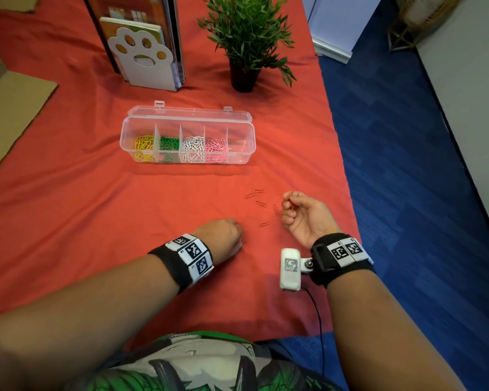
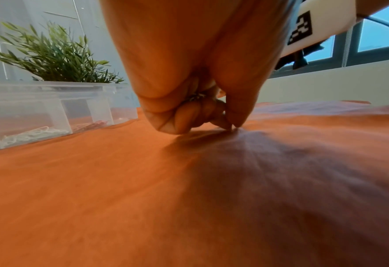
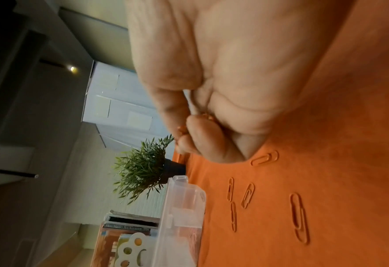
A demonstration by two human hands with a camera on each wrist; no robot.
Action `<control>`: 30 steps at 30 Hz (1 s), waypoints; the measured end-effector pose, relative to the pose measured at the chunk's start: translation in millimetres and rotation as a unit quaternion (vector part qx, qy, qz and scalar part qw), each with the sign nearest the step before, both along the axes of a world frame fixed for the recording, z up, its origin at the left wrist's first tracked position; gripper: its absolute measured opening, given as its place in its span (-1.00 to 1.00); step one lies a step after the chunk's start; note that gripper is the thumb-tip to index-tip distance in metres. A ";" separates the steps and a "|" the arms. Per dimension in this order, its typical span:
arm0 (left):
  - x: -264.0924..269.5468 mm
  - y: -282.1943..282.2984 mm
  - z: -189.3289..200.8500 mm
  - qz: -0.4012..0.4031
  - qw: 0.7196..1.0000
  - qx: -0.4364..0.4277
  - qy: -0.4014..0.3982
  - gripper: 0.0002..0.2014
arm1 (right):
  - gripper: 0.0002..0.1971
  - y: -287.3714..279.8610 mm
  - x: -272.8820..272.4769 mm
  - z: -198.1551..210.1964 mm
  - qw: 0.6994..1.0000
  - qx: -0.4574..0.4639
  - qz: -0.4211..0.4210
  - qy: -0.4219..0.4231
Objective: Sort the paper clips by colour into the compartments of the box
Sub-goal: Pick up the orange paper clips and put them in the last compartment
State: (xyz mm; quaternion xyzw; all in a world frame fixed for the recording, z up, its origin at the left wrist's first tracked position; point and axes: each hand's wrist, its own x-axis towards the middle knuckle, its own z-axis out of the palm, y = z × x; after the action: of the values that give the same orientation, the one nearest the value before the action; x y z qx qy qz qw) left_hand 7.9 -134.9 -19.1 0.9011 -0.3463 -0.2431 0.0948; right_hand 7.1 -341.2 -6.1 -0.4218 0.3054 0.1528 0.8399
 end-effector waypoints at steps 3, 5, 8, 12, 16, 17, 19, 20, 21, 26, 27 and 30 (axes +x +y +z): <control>5.6 -0.1 3.1 0.106 0.990 -0.055 0.078 -0.79 | -0.84 -0.4 -3.1 2.5 0.999 0.040 0.003 -0.021; 12.2 -0.6 8.0 0.262 0.917 -0.163 0.254 -0.85 | -0.82 -1.8 -1.7 4.0 0.999 0.041 0.018 -0.021; 23.1 2.2 20.9 0.424 0.672 -0.349 0.497 -0.90 | -0.75 -1.3 4.3 6.2 0.999 -0.017 0.049 0.015; 38.9 -1.7 27.0 0.466 0.584 -0.396 0.535 -0.74 | -0.74 5.2 9.7 -2.3 0.965 -0.229 0.096 0.086; 50.2 -22.1 13.4 0.466 0.746 -0.320 0.352 -0.83 | -0.74 3.6 14.2 -7.8 0.862 -0.453 0.212 0.080; 53.4 -25.0 9.4 0.439 0.804 -0.286 0.281 -0.86 | -0.79 2.9 16.0 -7.2 0.814 -0.515 0.259 0.066; 58.3 -28.9 6.1 0.360 0.894 -0.227 0.139 -0.89 | -0.76 5.7 17.3 -6.7 0.721 -0.619 0.309 0.047; 60.1 -30.7 5.5 0.323 0.922 -0.200 0.075 -0.86 | -0.71 9.0 16.5 -8.7 0.690 -0.651 0.315 0.033; 62.1 -32.7 4.1 0.291 0.939 -0.180 0.023 -0.83 | -0.68 13.5 15.0 -12.1 0.666 -0.674 0.318 0.021; 69.7 -40.8 -7.3 0.177 0.980 -0.071 -0.056 -0.75 | -0.68 31.3 9.0 -15.7 0.552 -0.744 0.376 -0.005; 69.8 -40.8 -9.2 0.166 0.982 -0.062 -0.058 -0.75 | -0.68 33.6 8.5 -14.2 0.535 -0.751 0.387 -0.007; 68.9 -40.8 -13.8 0.152 0.985 -0.055 -0.054 -0.78 | -0.66 32.0 11.2 -14.2 0.526 -0.746 0.408 -0.013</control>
State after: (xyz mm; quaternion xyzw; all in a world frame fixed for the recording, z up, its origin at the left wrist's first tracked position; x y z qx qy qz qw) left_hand 76.8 -175.7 -32.9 0.9483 -0.2232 -0.1575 0.1615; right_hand 18.3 -309.2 -20.4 -0.9752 0.0913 0.1896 0.0685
